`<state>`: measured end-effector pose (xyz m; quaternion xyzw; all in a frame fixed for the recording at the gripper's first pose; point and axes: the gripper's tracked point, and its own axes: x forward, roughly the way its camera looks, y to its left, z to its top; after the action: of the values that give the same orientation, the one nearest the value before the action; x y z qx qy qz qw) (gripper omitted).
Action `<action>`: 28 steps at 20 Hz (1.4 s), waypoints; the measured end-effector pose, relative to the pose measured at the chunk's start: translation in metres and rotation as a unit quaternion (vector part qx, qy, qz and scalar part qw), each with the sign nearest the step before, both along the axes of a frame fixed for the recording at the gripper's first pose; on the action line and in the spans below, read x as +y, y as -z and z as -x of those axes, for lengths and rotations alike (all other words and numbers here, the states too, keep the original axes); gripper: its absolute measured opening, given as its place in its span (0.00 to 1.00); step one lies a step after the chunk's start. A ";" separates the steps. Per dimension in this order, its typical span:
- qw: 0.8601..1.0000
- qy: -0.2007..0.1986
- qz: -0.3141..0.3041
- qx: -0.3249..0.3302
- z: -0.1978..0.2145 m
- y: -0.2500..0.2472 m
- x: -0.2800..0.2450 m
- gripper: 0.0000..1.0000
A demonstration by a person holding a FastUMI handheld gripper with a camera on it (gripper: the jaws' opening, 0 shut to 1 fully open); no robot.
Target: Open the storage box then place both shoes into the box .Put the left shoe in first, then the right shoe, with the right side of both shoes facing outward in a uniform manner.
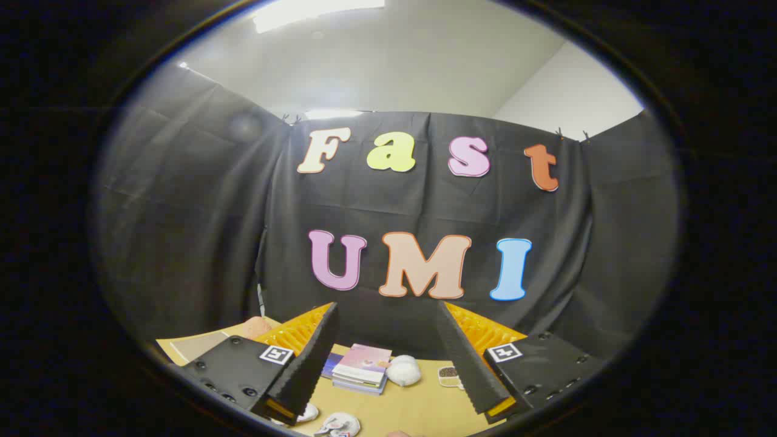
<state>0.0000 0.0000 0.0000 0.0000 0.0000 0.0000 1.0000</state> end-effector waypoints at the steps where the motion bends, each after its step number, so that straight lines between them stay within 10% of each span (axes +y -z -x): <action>1: 1.000 -0.003 -0.002 -0.001 -0.001 -0.003 0.002 1.00; 28: 0.996 -0.078 0.006 0.040 -0.033 0.051 0.073 0.99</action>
<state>0.0328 0.0731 -0.0512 -0.0061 0.0401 0.0779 0.9961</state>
